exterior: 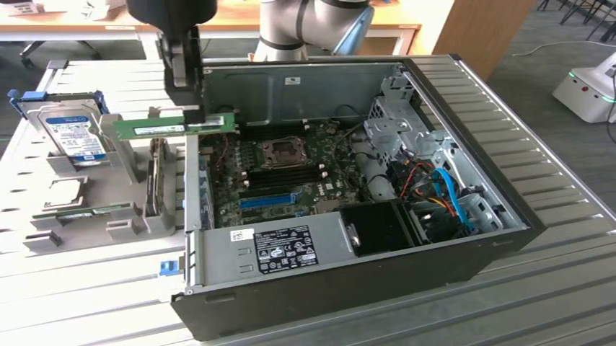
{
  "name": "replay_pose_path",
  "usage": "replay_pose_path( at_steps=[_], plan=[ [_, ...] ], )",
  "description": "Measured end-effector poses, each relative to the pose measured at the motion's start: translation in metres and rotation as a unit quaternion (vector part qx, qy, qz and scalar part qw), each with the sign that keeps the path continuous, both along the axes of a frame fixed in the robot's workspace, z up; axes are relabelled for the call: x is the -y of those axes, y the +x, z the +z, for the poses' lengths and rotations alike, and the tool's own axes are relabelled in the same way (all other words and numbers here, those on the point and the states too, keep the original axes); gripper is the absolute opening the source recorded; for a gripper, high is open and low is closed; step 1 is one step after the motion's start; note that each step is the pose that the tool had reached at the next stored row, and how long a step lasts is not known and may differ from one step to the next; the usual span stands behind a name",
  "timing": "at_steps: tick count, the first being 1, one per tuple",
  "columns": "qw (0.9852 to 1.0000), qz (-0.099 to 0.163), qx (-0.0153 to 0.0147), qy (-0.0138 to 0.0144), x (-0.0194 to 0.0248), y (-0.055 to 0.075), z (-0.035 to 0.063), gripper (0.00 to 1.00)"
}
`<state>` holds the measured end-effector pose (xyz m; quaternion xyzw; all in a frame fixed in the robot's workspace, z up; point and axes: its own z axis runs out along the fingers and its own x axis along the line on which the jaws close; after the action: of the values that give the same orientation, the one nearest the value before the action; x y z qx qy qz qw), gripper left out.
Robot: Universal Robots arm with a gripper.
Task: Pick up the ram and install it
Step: 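Pick up the ram and move it above insertion slot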
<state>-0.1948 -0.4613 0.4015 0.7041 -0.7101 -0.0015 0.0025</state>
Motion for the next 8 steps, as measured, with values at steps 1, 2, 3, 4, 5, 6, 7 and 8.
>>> replay_pose_path(
  at_steps=[1, 2, 3, 4, 5, 6, 7, 8],
  plan=[
    [1.0, 0.0, 0.0, 0.0, 0.0, 0.003, 0.0, 0.12],
    [1.0, 0.0, 0.0, 0.0, 0.0, 0.005, 0.0, 0.12],
    [1.0, 0.0, 0.0, 0.0, 0.0, 0.011, 0.0, 0.12],
    [1.0, 0.0, 0.0, 0.0, 0.0, 0.013, 0.0, 0.12],
    [1.0, 0.0, 0.0, 0.0, 0.0, 0.016, 0.0, 0.12],
    [1.0, 0.0, 0.0, 0.0, 0.0, 0.018, 0.0, 0.12],
    [1.0, 0.0, 0.0, 0.0, 0.0, 0.02, 0.0, 0.12],
    [1.0, 0.0, 0.0, 0.0, 0.0, 0.022, 0.0, 0.12]
  ],
)
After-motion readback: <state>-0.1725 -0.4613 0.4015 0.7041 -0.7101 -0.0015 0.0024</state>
